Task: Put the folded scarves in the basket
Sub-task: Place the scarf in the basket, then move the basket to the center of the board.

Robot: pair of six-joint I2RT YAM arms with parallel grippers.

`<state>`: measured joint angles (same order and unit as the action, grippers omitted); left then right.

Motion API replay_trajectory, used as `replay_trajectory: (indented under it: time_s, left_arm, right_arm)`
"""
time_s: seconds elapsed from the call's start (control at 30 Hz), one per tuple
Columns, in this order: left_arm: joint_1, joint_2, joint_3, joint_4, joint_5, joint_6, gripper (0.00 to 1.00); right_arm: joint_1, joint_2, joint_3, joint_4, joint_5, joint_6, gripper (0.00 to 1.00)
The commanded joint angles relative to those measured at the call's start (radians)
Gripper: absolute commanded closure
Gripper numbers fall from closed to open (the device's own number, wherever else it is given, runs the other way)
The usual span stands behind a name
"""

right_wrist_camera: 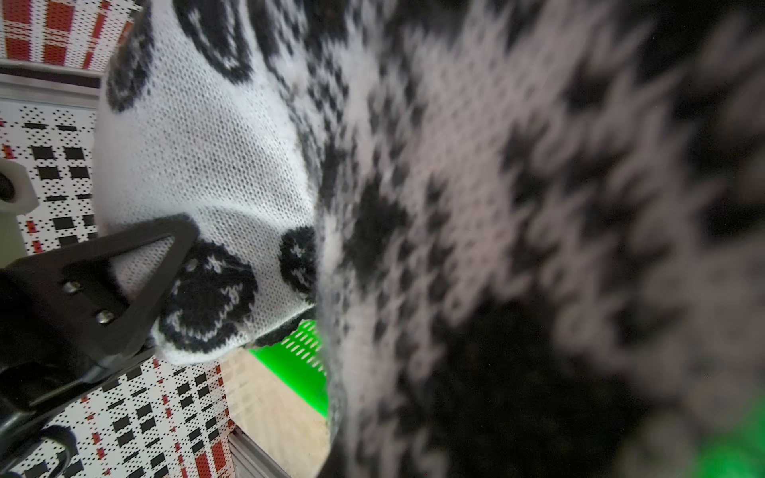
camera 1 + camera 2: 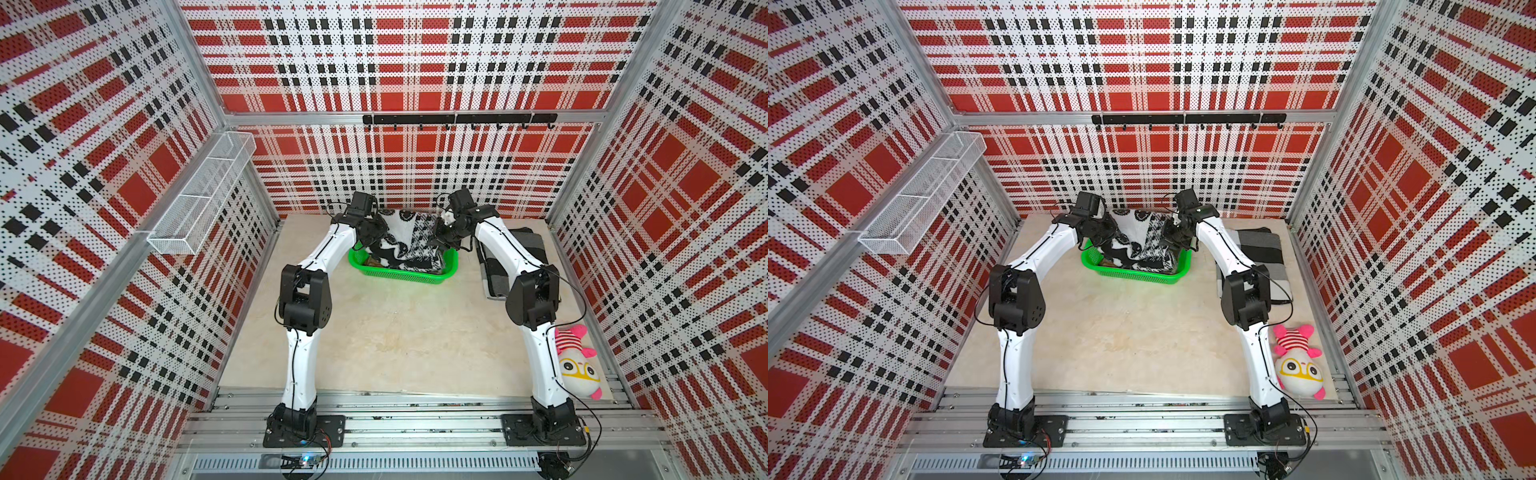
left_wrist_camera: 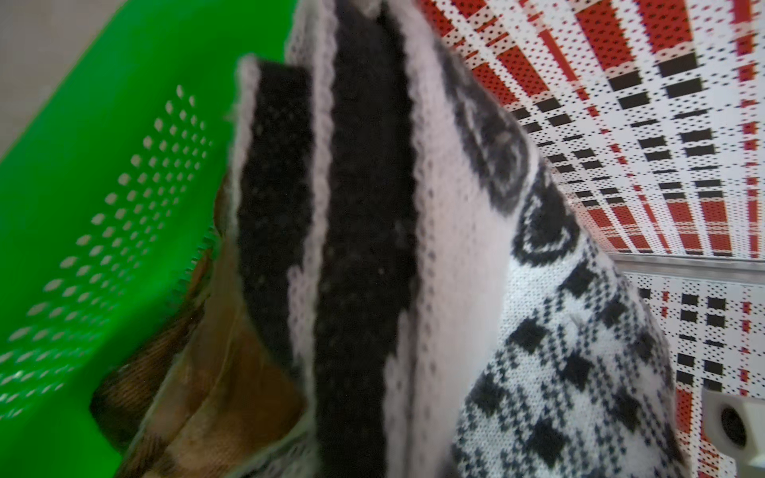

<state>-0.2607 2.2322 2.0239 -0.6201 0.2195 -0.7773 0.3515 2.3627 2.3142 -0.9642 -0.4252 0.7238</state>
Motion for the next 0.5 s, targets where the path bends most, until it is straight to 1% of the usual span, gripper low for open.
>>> replay_trajectory:
  time_s: [0.0, 0.07, 0.1, 0.23, 0.33, 0.4, 0.43, 0.47]
  left_arm:
    - [0.006, 0.002, -0.008, 0.061, -0.043, 0.007, 1.0]
    - [0.005, 0.005, -0.019, 0.061, -0.062, 0.009, 1.0]
    - [0.04, 0.005, -0.028, 0.061, -0.071, 0.008, 1.0]
    - [0.063, 0.01, -0.061, 0.05, -0.097, 0.0, 1.0]
    - [0.075, 0.027, -0.073, 0.033, -0.11, 0.014, 1.0]
    - [0.08, 0.038, -0.079, 0.024, -0.113, 0.022, 0.87]
    - [0.08, 0.04, -0.08, 0.02, -0.119, 0.025, 0.82]
    - [0.079, 0.041, -0.082, 0.014, -0.127, 0.03, 0.8]
  right_arm:
    - [-0.009, 0.048, 0.011, 0.022, -0.019, 0.015, 1.0]
    - [-0.012, 0.07, 0.025, -0.003, -0.003, 0.014, 1.0]
    - [-0.015, 0.08, 0.026, -0.017, 0.008, 0.014, 1.0]
    - [-0.031, 0.105, 0.021, -0.058, 0.057, 0.013, 1.0]
    - [-0.039, 0.12, 0.013, -0.057, 0.053, 0.008, 1.0]
    - [-0.04, 0.131, 0.022, -0.059, 0.047, 0.0, 0.99]
    - [-0.04, 0.135, 0.024, -0.06, 0.044, -0.003, 0.92]
    - [-0.041, 0.135, 0.025, -0.06, 0.042, -0.004, 0.86]
